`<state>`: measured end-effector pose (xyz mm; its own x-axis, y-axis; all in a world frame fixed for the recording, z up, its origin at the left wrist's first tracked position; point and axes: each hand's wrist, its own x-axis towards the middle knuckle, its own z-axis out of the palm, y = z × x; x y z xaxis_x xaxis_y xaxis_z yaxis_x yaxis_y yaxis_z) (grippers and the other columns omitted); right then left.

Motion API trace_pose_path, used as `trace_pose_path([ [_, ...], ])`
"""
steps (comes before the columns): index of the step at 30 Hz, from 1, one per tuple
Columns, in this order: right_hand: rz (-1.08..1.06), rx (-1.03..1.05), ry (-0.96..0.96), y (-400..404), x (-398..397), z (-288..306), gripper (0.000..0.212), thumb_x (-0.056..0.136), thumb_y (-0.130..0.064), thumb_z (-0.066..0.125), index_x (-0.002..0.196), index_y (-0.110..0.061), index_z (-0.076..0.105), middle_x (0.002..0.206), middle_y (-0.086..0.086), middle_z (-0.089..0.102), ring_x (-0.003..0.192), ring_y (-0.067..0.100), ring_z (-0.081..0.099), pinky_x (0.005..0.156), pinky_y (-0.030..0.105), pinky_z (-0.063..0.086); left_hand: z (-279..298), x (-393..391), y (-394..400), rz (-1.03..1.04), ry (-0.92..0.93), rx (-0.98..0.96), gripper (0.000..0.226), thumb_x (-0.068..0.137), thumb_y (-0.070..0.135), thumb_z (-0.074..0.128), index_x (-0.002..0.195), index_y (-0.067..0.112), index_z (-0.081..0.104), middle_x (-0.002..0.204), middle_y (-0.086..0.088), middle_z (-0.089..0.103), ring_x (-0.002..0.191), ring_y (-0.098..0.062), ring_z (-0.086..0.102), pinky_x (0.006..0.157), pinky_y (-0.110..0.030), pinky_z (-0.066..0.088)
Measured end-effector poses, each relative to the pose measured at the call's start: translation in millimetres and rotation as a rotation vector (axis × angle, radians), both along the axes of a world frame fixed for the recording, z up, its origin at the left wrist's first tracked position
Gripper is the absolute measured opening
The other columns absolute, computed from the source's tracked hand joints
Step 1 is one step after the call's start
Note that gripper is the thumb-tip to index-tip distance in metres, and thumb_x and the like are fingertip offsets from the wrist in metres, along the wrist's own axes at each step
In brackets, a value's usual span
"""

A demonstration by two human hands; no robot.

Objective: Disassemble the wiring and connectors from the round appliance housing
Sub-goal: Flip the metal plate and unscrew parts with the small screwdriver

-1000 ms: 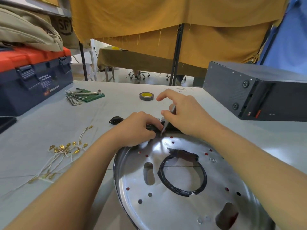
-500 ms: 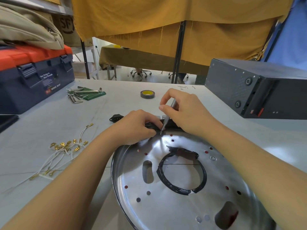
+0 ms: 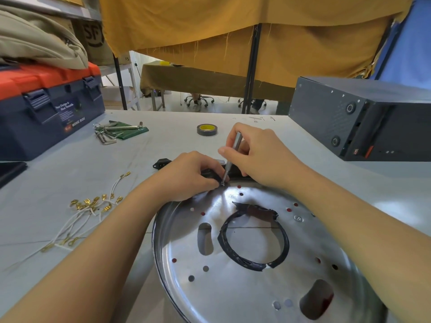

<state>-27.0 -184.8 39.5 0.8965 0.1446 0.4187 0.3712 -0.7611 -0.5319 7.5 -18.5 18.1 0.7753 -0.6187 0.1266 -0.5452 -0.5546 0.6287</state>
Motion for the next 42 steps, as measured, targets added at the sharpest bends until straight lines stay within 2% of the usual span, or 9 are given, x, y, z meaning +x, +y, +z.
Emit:
trace_pose_path([
  [3,0.014,0.032,-0.004,0.2,0.2,-0.1,0.008,0.092,-0.023,0.058,0.086,-0.020,0.055,0.057,-0.009,0.056,0.050,0.000,0.052,0.054,0.015,0.044,-1.0,1.2,-0.4,0.000,-0.024,0.011,0.028,0.083,0.016,0.065,0.077,0.042,0.066,0.087,0.016,0.069,0.078,-0.003,0.060,0.071,-0.015,0.046],
  [6,0.033,0.042,0.012,0.5,0.1,-0.2,0.004,0.091,-0.013,0.055,0.090,-0.017,0.056,0.057,-0.012,0.053,0.050,-0.005,0.051,0.050,0.009,0.041,-1.7,3.0,-1.3,-0.003,-0.052,0.015,0.024,0.083,0.016,0.067,0.078,0.040,0.066,0.089,0.012,0.069,0.082,-0.005,0.061,0.076,-0.018,0.047],
  [10,0.043,0.071,0.041,0.6,-0.2,0.0,0.009,0.089,-0.012,0.055,0.095,-0.018,0.053,0.060,-0.006,0.053,0.049,-0.004,0.048,0.047,0.007,0.037,0.0,3.4,-2.0,-0.037,-0.050,0.035,0.029,0.084,0.017,0.066,0.076,0.045,0.064,0.088,0.015,0.069,0.083,-0.004,0.060,0.076,-0.017,0.046],
  [18,0.026,0.097,-0.026,1.8,-0.2,0.4,0.010,0.087,-0.011,0.055,0.094,-0.018,0.052,0.056,-0.005,0.048,0.047,-0.001,0.044,0.046,0.010,0.036,0.0,4.0,-3.0,-0.045,-0.080,0.052,0.024,0.085,0.020,0.066,0.074,0.040,0.062,0.087,0.015,0.064,0.082,-0.005,0.057,0.073,-0.015,0.042],
  [26,0.002,0.112,-0.081,2.3,-1.9,0.4,0.007,0.087,-0.012,0.055,0.091,-0.017,0.052,0.053,-0.006,0.048,0.048,0.002,0.044,0.047,0.018,0.035,-0.6,4.1,-1.8,-0.045,-0.142,0.035,0.017,0.086,0.022,0.064,0.078,0.037,0.063,0.091,0.015,0.063,0.086,-0.007,0.056,0.079,-0.020,0.043],
  [31,-0.043,0.143,-0.154,1.3,-0.2,2.1,0.020,0.087,-0.012,0.056,0.076,-0.027,0.047,0.052,-0.007,0.046,0.049,0.001,0.045,0.048,0.017,0.036,-3.2,3.0,-0.7,-0.028,-0.128,-0.105,0.007,0.091,0.024,0.058,0.090,0.026,0.065,0.096,0.014,0.066,0.094,0.000,0.059,0.084,-0.019,0.045],
  [34,-0.065,0.116,-0.130,0.8,1.0,2.2,0.021,0.088,-0.015,0.054,0.075,-0.029,0.046,0.056,-0.005,0.049,0.050,-0.001,0.046,0.048,0.015,0.036,-3.8,3.1,1.2,0.024,-0.052,-0.293,0.012,0.092,0.024,0.056,0.097,0.021,0.066,0.101,0.011,0.069,0.097,-0.003,0.062,0.089,-0.023,0.047],
  [39,-0.027,0.061,-0.072,5.1,0.6,5.4,0.022,0.090,-0.015,0.052,0.073,-0.026,0.048,0.061,-0.002,0.052,0.053,0.006,0.044,0.051,0.017,0.039,5.5,10.0,23.5,0.183,0.102,-0.605,0.013,0.090,0.013,0.058,0.088,0.020,0.069,0.088,0.004,0.074,0.084,-0.010,0.069,0.075,-0.024,0.049],
  [42,-0.003,0.028,-0.034,7.3,0.2,8.3,0.019,0.092,-0.016,0.052,0.073,-0.022,0.051,0.064,-0.001,0.054,0.054,0.008,0.042,0.052,0.015,0.037,9.8,17.1,48.3,0.220,0.063,-0.476,0.014,0.088,0.016,0.061,0.084,0.024,0.072,0.080,0.004,0.073,0.076,-0.008,0.067,0.070,-0.022,0.053],
])
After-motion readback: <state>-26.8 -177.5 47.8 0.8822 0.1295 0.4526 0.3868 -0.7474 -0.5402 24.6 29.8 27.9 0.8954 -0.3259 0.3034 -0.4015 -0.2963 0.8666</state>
